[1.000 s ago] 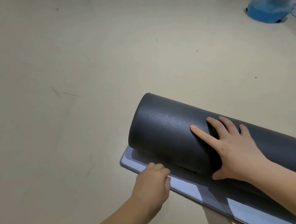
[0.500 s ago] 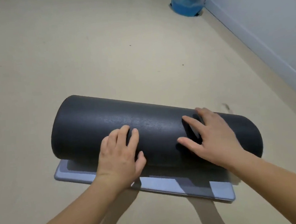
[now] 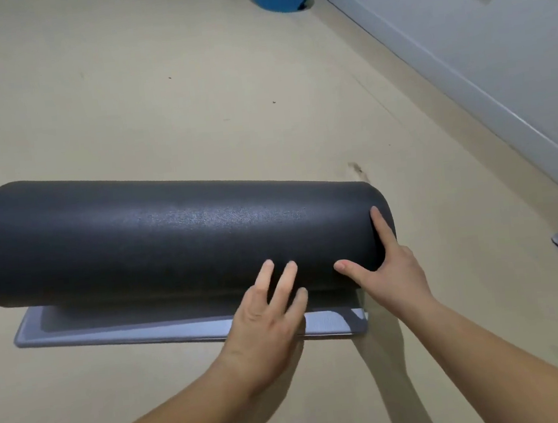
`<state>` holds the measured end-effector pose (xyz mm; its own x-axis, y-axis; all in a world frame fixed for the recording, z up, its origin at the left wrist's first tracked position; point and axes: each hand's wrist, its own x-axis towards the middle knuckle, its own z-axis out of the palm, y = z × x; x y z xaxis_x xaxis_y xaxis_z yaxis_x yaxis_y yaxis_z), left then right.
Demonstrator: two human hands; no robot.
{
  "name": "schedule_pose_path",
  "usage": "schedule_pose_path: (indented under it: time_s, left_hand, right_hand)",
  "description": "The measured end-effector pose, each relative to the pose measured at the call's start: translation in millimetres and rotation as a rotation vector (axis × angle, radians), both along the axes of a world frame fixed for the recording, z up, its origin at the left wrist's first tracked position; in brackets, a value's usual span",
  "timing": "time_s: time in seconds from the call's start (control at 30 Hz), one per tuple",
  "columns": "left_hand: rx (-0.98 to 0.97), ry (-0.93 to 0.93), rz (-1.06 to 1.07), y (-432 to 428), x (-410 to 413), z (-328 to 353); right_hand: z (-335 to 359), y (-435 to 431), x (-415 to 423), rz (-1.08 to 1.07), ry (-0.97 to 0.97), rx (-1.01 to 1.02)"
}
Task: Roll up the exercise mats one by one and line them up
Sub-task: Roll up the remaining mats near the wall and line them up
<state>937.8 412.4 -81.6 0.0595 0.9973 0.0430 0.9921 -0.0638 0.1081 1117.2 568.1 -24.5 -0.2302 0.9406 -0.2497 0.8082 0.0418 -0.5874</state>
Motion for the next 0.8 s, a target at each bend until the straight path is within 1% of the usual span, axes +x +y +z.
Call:
schedule_pose_path:
  time_s: [0.07, 0.1, 0.2, 0.27, 0.37, 0.53, 0.67, 0.7, 0.73, 0.8]
  left_hand:
    - [-0.045, 0.094, -0.176, -15.9, -10.5, -22.6]
    - [-0.099, 0.090, -0.194, -25.5, -12.8, -31.9]
    - [-0.287, -0.064, 0.006, -42.2, -0.9, -38.9]
    - [-0.370, -0.158, 0.077, -41.4, 4.3, -32.5]
    - [-0.399, -0.205, 0.080, -36.0, -2.2, -16.3]
    - [-0.507, -0.196, 0.083, -35.8, -4.3, -9.3]
    - [-0.599, -0.192, 0.031, -29.1, -13.8, 0.5]
    - [-0.555, -0.216, 0.013, -23.8, -16.5, 7.7]
    - [-0.439, -0.239, 0.006, -15.4, -19.3, 17.8]
    - [-0.025, -0.232, -0.012, 8.9, -32.7, 43.7]
  right_hand:
    - [-1.9, 0.6, 0.1, -0.001, -0.024, 0.010]
    - [-2.0, 0.5, -1.8, -0.005, -0.036, 0.016]
    - [-7.7, 1.0, -4.5, -0.033, -0.074, 0.055]
    - [-11.1, 0.3, -5.4, -0.059, -0.089, 0.083]
    - [-13.8, -3.3, -11.6, -0.081, -0.089, 0.104]
    - [-26.7, -18.7, -27.7, -0.097, -0.059, 0.106]
    - [-25.2, -15.1, -26.9, -0.087, -0.066, 0.067]
    - [-23.8, -15.4, -25.9, -0.081, -0.074, 0.060]
    - [-22.8, -16.1, -25.1, -0.074, -0.084, 0.058]
    - [-20.0, -17.8, -24.1, -0.064, -0.092, 0.052]
